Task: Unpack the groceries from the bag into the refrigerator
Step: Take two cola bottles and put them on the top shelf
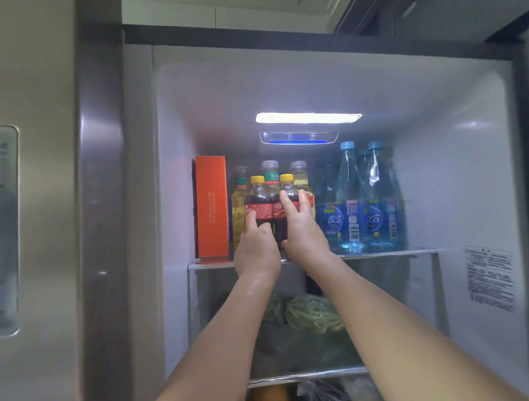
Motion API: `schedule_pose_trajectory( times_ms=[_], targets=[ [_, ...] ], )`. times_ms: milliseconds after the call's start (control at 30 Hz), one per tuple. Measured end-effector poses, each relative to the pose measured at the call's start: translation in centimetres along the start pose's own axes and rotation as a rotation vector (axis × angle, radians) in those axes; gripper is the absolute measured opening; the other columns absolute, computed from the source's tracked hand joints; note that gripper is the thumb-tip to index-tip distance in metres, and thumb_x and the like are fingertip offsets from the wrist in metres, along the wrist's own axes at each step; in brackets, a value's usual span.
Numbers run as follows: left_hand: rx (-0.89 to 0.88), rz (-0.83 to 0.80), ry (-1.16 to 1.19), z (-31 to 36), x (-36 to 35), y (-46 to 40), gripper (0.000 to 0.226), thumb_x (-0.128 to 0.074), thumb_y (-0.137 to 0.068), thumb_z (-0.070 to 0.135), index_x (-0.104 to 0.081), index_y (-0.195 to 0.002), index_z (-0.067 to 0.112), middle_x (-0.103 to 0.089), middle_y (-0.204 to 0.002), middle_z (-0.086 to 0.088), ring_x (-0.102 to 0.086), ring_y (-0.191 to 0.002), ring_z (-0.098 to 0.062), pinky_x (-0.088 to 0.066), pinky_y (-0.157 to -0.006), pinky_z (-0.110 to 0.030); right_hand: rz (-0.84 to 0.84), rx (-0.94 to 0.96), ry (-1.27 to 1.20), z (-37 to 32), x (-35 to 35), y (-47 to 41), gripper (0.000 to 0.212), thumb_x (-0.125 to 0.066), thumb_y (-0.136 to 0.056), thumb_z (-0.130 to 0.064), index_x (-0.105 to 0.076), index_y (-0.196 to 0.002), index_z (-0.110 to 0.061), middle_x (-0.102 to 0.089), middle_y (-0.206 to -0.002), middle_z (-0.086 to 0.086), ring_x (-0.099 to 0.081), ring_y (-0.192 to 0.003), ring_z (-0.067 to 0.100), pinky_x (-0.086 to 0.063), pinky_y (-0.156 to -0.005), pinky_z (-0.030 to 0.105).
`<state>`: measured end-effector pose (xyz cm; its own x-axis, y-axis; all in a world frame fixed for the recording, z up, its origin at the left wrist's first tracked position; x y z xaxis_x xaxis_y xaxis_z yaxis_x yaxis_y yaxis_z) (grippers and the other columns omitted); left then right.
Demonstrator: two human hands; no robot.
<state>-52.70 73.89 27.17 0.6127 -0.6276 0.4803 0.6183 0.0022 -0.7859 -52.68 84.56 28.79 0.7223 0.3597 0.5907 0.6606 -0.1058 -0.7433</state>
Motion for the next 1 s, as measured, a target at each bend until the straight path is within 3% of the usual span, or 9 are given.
schedule_pose_trajectory(
  times_ms=[133, 200, 300, 500, 733, 1000],
  targets=[
    [-0.002, -0.037, 0.002, -0.2, -0.3, -0.2, 0.024, -0.049, -0.096, 0.015, -0.056, -0.119, 0.014, -0.018, -0.157, -0.001, -0.047, -0.123, -0.022, -0.044, -0.083, -0.036, -0.024, 0.009, -0.02, -0.1, -0.1, -0.2, 0.1, -0.065, -0.082, 0.0, -0.004, -0.151, -0.038, 0.011, -0.16, -0.001, -0.05, -0.119, 0.028, -0.047, -0.073, 0.032],
    [-0.022, -0.028, 0.006, -0.2, -0.1, -0.3, 0.021, -0.056, -0.093, 0.015, -0.057, -0.114, 0.014, -0.02, -0.156, -0.004, -0.046, -0.124, -0.024, -0.045, -0.09, -0.039, -0.005, 0.019, -0.068, 0.0, 0.2, 0.2, 0.095, -0.065, -0.084, -0.008, -0.005, -0.151, -0.038, 0.009, -0.16, -0.001, -0.039, -0.133, 0.028, -0.049, -0.085, 0.038],
    [-0.08, 0.033, 0.01, 0.0, 0.5, -0.1, 0.029, -0.061, -0.09, 0.02, -0.057, -0.117, 0.011, -0.026, -0.153, -0.008, -0.036, -0.133, -0.027, -0.041, -0.102, -0.041, 0.035, 0.018, -0.108, 0.7, 1.2, 1.3, 0.087, -0.065, -0.087, -0.021, -0.008, -0.152, -0.032, 0.002, -0.161, 0.002, -0.02, -0.144, 0.027, -0.039, -0.105, 0.045],
    [-0.164, 0.016, -0.035, 2.0, 2.1, 4.5, 0.044, -0.061, -0.09, 0.028, -0.05, -0.131, 0.014, -0.023, -0.155, -0.011, -0.018, -0.144, -0.027, -0.023, -0.116, -0.04, 0.016, 0.021, 0.137, 1.7, 3.5, 6.2, 0.083, -0.06, -0.09, -0.045, -0.009, -0.152, -0.028, -0.005, -0.161, 0.002, -0.013, -0.145, 0.023, -0.028, -0.112, 0.05],
    [-0.146, -0.1, 0.006, 2.6, 4.6, 12.2, 0.055, -0.059, -0.092, 0.033, -0.038, -0.141, 0.019, -0.018, -0.157, -0.006, -0.012, -0.146, -0.023, -0.016, -0.117, -0.038, 0.002, 0.029, 0.22, 1.1, 6.1, 15.4, 0.08, -0.06, -0.09, -0.042, -0.01, -0.152, -0.029, -0.003, -0.161, 0.003, -0.011, -0.147, 0.025, -0.029, -0.112, 0.056],
    [-0.227, -0.296, 0.051, 1.2, 5.7, 22.6, 0.066, -0.057, -0.092, 0.035, -0.025, -0.148, 0.02, -0.015, -0.158, -0.008, -0.011, -0.146, -0.027, -0.015, -0.117, -0.038, -0.073, -0.013, 0.338, -1.2, 8.1, 27.7, 0.085, -0.064, -0.088, -0.037, -0.01, -0.153, -0.025, -0.005, -0.161, 0.006, -0.016, -0.145, 0.029, -0.032, -0.11, 0.053]
  ],
)
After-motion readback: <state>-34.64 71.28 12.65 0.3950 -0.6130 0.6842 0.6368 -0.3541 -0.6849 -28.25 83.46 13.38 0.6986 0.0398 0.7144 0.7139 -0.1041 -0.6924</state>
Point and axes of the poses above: each hand's wrist, its own y-axis away from the middle knuckle, its own x-axis out of the back of the hand, z = x × y, the point moved 6 cm from there along -y, towards the middle knuckle
